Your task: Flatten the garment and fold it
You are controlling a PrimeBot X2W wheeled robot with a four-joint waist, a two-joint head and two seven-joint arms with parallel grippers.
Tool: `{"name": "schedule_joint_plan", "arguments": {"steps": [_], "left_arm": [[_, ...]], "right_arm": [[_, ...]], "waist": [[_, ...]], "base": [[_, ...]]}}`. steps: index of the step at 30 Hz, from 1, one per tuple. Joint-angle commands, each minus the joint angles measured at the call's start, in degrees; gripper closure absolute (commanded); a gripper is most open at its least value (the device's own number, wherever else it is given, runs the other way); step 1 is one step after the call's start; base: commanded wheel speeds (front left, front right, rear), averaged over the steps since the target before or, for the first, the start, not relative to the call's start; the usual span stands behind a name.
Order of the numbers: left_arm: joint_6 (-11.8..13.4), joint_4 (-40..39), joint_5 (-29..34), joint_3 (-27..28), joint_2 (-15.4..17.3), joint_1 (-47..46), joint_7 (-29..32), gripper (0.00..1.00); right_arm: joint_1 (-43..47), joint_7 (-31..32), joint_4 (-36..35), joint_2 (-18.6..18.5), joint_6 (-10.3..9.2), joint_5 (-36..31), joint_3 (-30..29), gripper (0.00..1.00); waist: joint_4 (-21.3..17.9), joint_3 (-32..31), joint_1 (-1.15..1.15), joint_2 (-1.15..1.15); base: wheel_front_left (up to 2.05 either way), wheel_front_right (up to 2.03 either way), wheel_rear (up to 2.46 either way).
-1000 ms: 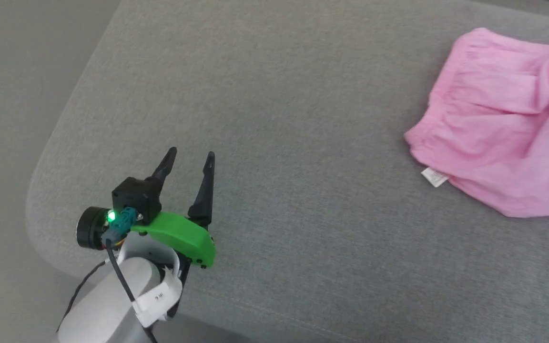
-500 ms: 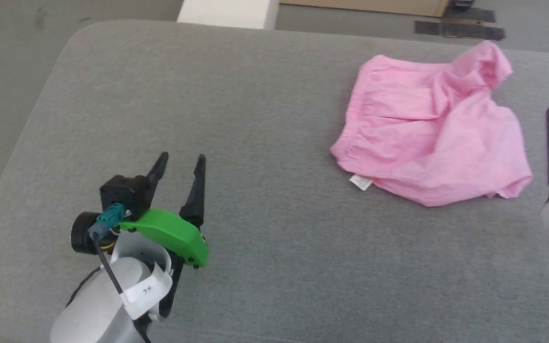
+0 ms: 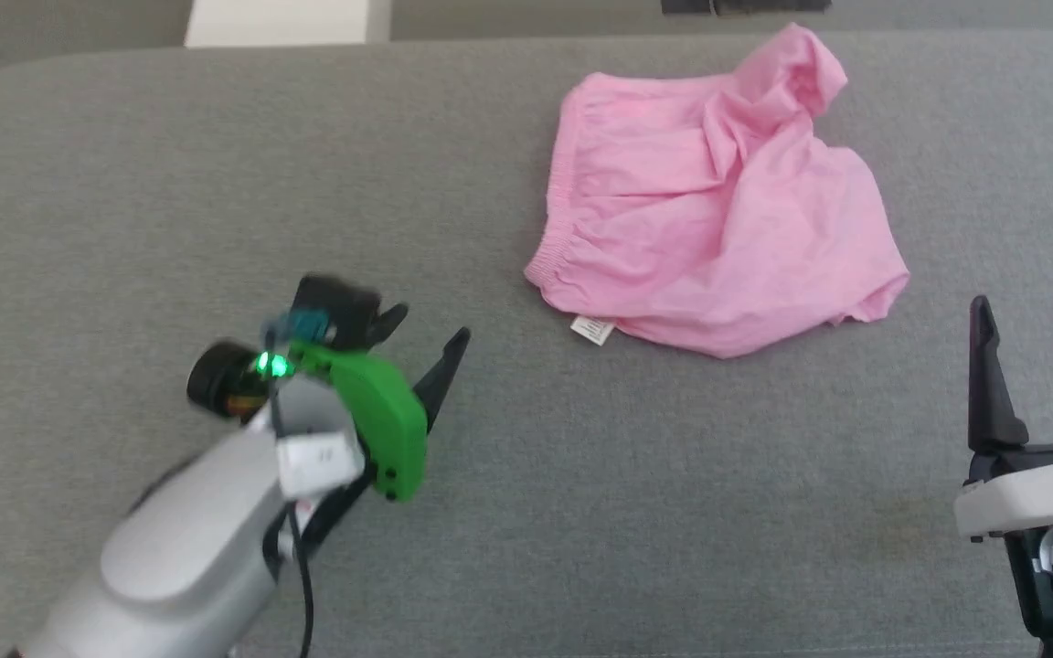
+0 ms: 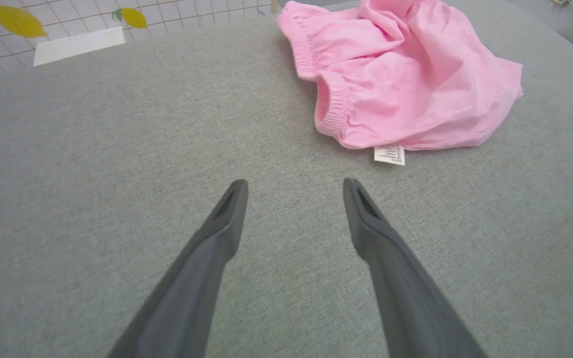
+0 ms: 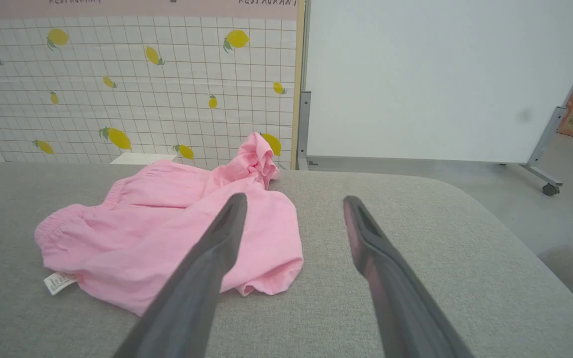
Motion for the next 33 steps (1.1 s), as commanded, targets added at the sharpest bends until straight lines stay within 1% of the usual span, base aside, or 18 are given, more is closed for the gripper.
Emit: {"name": "schedule_joint_plan", "arguments": {"steps": [1, 2, 6, 10, 13, 15, 17, 21, 22, 23, 24, 28, 33], "left_arm": [[-1.54, 0.61, -0.44, -0.5, 0.4, -3.3, 2.54, 0.0], [-2.62, 1.0, -0.78, -0.63, 0.24, -5.58, 4.46, 0.0], [-4.93, 3.13, -3.11, -0.15, -1.08, -13.19, 11.28, 0.0], [-7.42, 6.52, -7.03, -0.53, -2.06, -19.89, 21.35, 0.0], [-8.91, 8.55, -9.11, -1.25, -1.93, -23.14, 27.69, 0.0], [-9.39, 9.3, -9.85, -1.25, -2.08, -24.62, 29.48, 0.0], [-9.77, 10.37, -9.61, -1.38, -2.23, -25.99, 29.91, 0.0], [-9.38, 12.65, -8.59, -2.06, -2.26, -26.36, 29.94, 0.0], [-9.43, 13.11, -8.79, -2.17, -2.28, -26.14, 30.15, 0.62], [-9.68, 13.31, -9.01, -2.26, -2.25, -25.89, 30.14, 1.0], [-9.72, 13.38, -9.02, -2.19, -2.18, -25.73, 29.79, 1.0], [-8.36, 12.98, -7.19, -1.3, -1.85, -24.58, 24.63, 1.0], [-6.53, 8.36, -7.23, -0.18, -1.26, -20.02, 19.44, 1.0]], "right_arm": [[0.33, 0.3, -1.08, 0.43, -0.09, -0.38, -0.14, 0.0], [0.17, 0.39, -1.72, 0.59, -0.09, -0.43, -0.18, 0.0], [-0.66, 0.27, -3.26, 1.1, -0.09, -0.42, -0.59, 0.0], [-1.56, -0.23, -3.79, 1.87, -0.09, -0.37, -0.54, 0.0], [-1.98, -0.87, -3.21, 2.35, -0.09, -0.47, -0.06, 0.0], [-2.11, -1.3, -2.74, 2.59, -0.09, -0.49, -0.09, 0.0], [-2.27, -1.9, -1.97, 2.82, -0.09, -0.58, -0.22, 0.0], [-2.55, -2.6, -1.24, 2.96, -0.09, -0.65, -0.3, 0.0], [-2.65, -2.69, -1.08, 2.98, -0.09, -0.64, -0.32, 0.0], [-2.79, -2.76, -0.82, 2.99, -0.09, -0.41, -0.37, 0.0], [-2.9, -2.79, -0.61, 3.0, -0.09, -0.22, -0.45, 0.0], [-3.02, -2.71, 0.48, 3.01, -0.09, -0.08, -0.62, 0.0], [-2.36, -1.83, 1.37, 3.02, -0.09, -0.9, -0.77, 0.0]], "waist": [[-3.58, 4.65, 0.0, 0.0], [-4.1, 5.57, 0.0, 0.0], [-5.91, 8.71, 0.0, 0.0], [-7.98, 11.46, 0.0, 0.0], [-9.45, 12.82, 0.0, 0.0], [-10.12, 13.53, 0.0, 0.0], [-10.8, 14.32, 0.0, 0.0], [-11.1, 14.99, 0.0, 0.0], [-11.08, 15.05, 0.0, 0.0], [-10.96, 15.08, 0.0, 0.0], [-10.76, 15.04, 0.0, 0.0], [-9.17, 13.5, 0.0, 0.0], [-6.2, 9.4, 0.0, 0.0]], "base": [[0.0, 0.0, 0.0], [0.0, 0.0, 0.0], [0.0, 0.0, 0.0], [0.0, 0.0, 0.0], [0.0, 0.0, 0.0], [0.0, 0.0, 0.0], [0.0, 0.0, 0.0], [0.0, 0.0, 0.0], [0.0, 0.0, 0.0], [0.0, 0.0, 0.0], [0.0, 0.0, 0.0], [0.0, 0.0, 0.0], [0.0, 0.0, 0.0]]}}
